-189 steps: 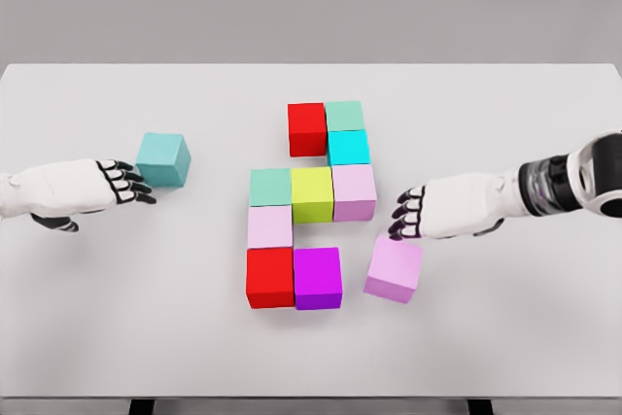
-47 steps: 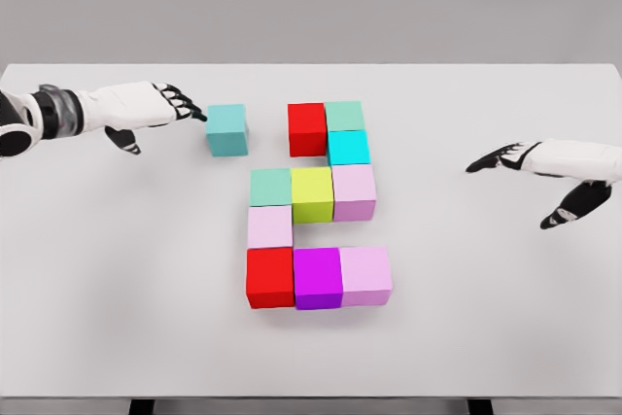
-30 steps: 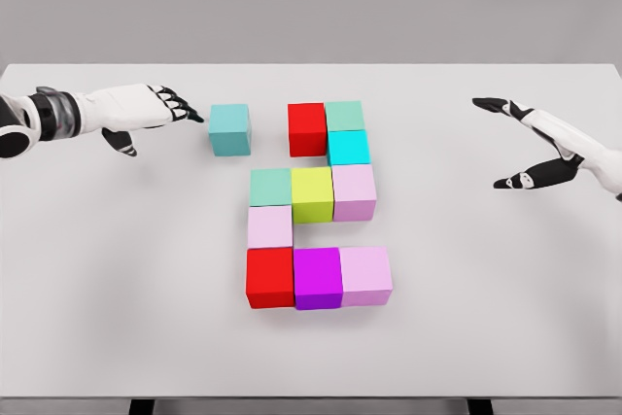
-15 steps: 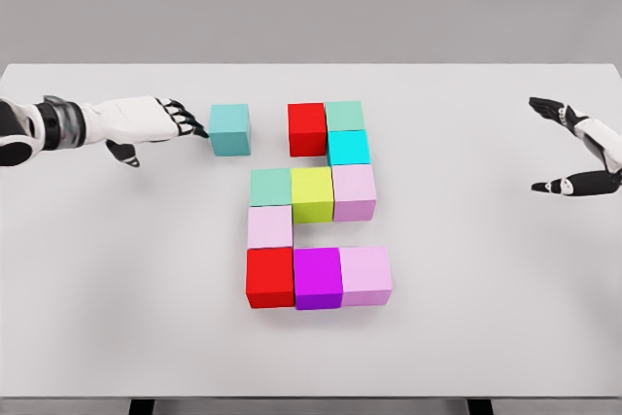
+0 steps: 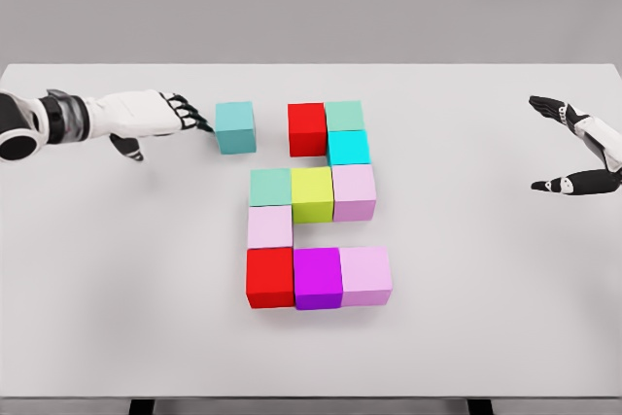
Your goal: Assemble the squares on the desktop into the number 2
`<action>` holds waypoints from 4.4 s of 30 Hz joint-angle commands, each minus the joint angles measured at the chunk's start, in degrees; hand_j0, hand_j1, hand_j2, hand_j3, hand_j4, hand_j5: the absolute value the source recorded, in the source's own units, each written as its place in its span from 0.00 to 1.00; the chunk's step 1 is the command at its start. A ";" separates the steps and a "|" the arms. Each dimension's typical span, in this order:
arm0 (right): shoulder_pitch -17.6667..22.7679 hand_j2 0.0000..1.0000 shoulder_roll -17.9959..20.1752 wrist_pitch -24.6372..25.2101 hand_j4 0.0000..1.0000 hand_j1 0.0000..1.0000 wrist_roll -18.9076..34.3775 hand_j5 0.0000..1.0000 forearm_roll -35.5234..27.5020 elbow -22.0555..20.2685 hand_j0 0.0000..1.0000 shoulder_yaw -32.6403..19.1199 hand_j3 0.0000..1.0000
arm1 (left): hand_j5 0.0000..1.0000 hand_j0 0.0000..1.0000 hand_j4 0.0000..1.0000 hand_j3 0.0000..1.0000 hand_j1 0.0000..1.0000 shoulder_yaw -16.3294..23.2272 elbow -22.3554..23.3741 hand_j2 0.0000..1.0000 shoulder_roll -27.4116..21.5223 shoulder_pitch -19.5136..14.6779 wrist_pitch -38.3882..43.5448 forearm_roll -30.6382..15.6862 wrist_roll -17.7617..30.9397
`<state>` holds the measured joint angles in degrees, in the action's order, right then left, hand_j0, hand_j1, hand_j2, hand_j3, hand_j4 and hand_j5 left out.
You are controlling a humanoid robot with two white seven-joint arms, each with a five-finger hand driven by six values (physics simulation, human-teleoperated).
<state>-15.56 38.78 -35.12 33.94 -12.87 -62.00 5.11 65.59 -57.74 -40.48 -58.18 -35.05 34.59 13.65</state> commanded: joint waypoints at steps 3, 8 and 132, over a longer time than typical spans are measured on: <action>0.00 1.00 0.07 0.12 1.00 1.00 -0.02 1.00 -0.49 -0.05 1.00 -0.02 1.00 | 1.00 1.00 1.00 1.00 1.00 -0.11 2.11 1.00 0.05 -0.44 0.05 -0.14 -0.02; 0.00 1.00 0.07 0.12 1.00 1.00 -0.02 1.00 -0.49 -0.14 1.00 -0.02 1.00 | 1.00 1.00 1.00 1.00 1.00 -0.11 3.69 1.00 2.69 -1.14 0.05 -0.05 -0.02; 0.79 1.00 0.16 0.12 1.00 1.00 -0.02 1.00 -0.49 -1.72 1.00 -0.11 1.00 | 1.00 1.00 1.00 1.00 1.00 1.55 2.28 1.00 6.91 -2.11 0.05 -0.31 1.21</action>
<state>-14.77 38.84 -35.12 33.94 -12.85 -63.67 5.02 67.28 -55.46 -33.70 -60.29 -35.06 34.48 14.88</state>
